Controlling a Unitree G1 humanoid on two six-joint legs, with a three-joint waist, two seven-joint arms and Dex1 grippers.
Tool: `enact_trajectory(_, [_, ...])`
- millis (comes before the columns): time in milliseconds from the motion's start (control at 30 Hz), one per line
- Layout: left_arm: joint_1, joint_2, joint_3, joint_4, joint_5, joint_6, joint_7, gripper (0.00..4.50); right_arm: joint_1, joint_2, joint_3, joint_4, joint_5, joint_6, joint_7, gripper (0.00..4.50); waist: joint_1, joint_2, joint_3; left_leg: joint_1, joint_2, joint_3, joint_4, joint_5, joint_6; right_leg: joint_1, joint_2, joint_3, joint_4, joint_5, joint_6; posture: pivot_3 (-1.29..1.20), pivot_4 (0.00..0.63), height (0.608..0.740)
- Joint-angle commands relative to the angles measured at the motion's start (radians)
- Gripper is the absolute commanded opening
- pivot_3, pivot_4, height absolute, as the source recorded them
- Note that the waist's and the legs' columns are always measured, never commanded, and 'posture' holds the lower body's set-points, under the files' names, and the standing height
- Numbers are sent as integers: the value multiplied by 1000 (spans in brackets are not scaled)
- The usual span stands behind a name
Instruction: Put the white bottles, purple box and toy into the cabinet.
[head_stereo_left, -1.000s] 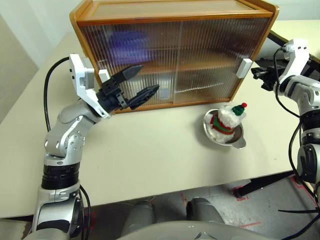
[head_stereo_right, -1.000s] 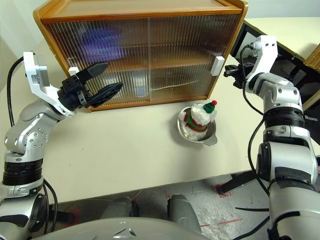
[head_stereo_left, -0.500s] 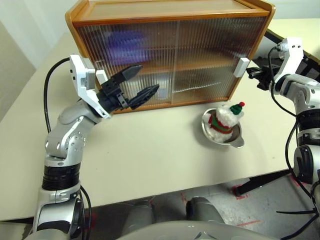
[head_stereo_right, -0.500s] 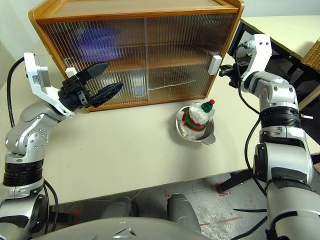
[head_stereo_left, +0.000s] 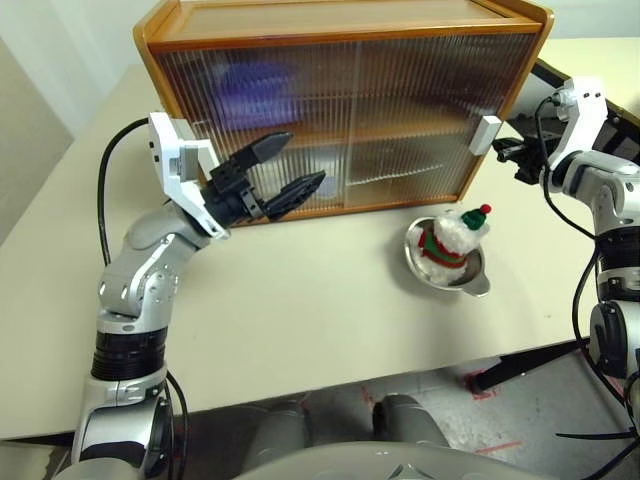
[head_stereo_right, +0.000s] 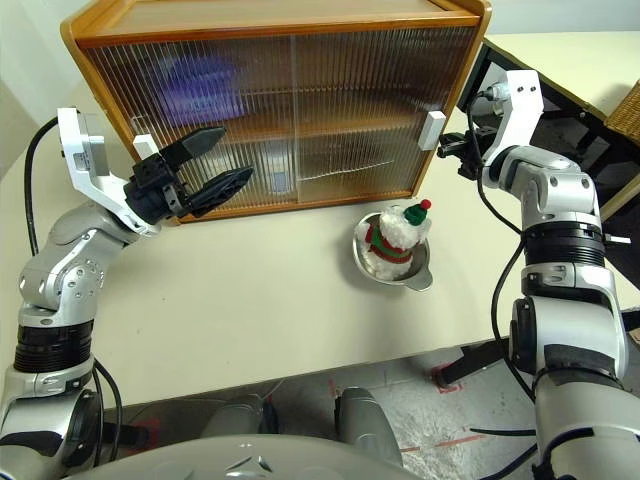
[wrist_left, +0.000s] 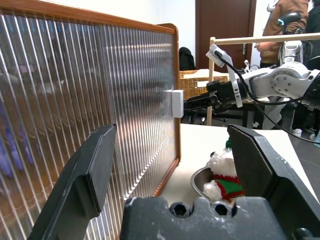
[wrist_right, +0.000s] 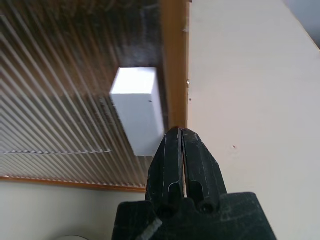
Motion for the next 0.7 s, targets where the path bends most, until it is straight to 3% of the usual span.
enact_trajectory(33, [-9,0,-11,-2,7,-6,-1,4500,15,-2,-12,-20,12,19,-4,41,0,0,0,0,0,0,0,0,0,0,0,0,0,0,0,64,0,740])
enact_trajectory(700, [-9,-2,-14,10,9,-16,-3,4500,51,109,30,-374,94,254,-18,41,1,0,0,0,0,0,0,0,0,0,0,0,0,0,0,68,0,740])
